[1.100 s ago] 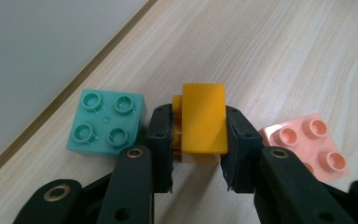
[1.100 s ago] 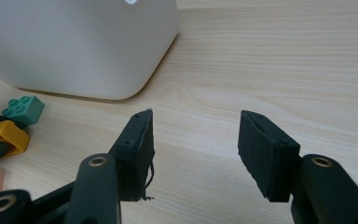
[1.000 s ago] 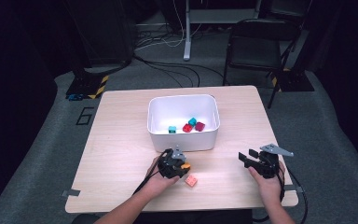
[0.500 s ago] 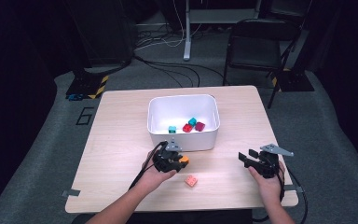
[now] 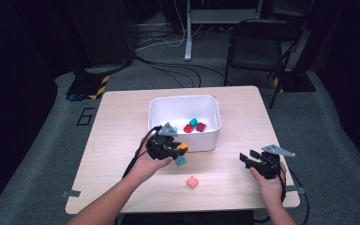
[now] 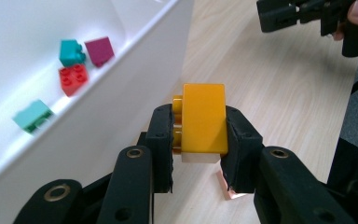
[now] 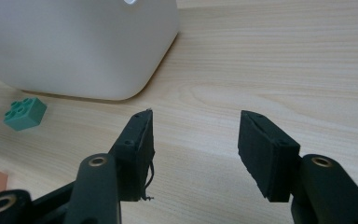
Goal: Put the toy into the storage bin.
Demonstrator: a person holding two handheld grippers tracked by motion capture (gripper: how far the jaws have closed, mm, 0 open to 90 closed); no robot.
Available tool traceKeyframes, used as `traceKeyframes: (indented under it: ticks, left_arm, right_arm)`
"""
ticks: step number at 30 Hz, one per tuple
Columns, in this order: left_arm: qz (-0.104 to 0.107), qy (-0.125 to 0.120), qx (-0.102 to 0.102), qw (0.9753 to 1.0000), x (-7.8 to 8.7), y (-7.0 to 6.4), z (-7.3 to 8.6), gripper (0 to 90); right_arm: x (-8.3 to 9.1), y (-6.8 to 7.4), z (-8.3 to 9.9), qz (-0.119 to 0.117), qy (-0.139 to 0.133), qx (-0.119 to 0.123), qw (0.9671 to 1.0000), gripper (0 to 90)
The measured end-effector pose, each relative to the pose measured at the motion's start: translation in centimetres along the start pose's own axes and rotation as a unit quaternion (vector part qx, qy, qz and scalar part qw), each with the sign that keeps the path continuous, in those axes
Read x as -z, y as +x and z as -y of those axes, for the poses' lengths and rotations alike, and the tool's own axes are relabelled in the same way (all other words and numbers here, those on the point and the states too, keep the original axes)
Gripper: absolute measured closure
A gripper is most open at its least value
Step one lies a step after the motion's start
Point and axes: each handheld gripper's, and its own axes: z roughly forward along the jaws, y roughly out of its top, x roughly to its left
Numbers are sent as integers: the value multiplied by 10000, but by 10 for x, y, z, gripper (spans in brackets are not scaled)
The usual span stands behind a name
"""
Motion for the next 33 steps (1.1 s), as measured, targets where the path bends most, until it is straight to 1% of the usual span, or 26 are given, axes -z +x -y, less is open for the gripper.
traceKeyframes:
  ticks: [2, 6, 7, 9, 11, 12, 13, 16, 18, 23, 25, 26, 29, 32, 33]
  left_arm:
    - [-47, -7, -18, 10000, 6, 5, -8, 674]
    - [-86, -36, -28, 10000, 12, 12, -22, 674]
    - [-86, -36, -28, 10000, 12, 12, -22, 674]
    - [-59, -22, -8, 10000, 13, 17, -30, 674]
    - [-96, -41, 11, 9999, 14, 23, -40, 674]
    - [-73, -44, 26, 10000, 14, 27, -43, 674]
    - [-73, -44, 26, 10000, 14, 27, -43, 674]
    - [-25, -59, 118, 9999, 12, 38, -55, 674]
    - [-75, -27, 119, 9999, 11, 42, -60, 674]
    - [-93, -23, 227, 9997, 9, 54, -71, 674]
    - [-80, -45, 298, 9995, 6, 60, -75, 674]
    - [-53, -47, 306, 9995, 4, 64, -76, 674]
    - [-59, -62, 285, 9996, -2, 72, -80, 674]
    - [-47, -69, 331, 9994, -9, 81, -83, 674]
    - [-47, -69, 331, 9994, -9, 81, -83, 674]
  right_arm:
    - [0, 0, 0, 3, 7, 4, 10000, 450]
    - [-1, 0, 0, -3, 3, 1, 10000, 450]
    - [-1, 0, 0, 5, 5, 3, 10000, 450]
    - [-1, 0, 0, -4, 1, 3, 10000, 450]
    - [0, 0, 0, 0, -5, 0, 10000, 450]
    - [0, 0, 0, -1, -6, 3, 10000, 450]
    - [0, 0, 0, -1, -6, 3, 10000, 450]
    - [0, -1, 0, -1, -9, -5, 10000, 450]
    - [0, -1, 0, -2, -9, -6, 10000, 450]
    - [1, -1, 0, -18, -22, -44, 10000, 450]
    - [0, -2, 0, -5, -14, -18, 10000, 450]
    - [0, -1, 0, -10, -6, -37, 10000, 450]
    - [0, 0, 0, -31, -15, -46, 10000, 450]
    - [0, 0, 0, -36, -13, -50, 10000, 450]
    - [0, -1, 0, -38, -13, -50, 10000, 450]
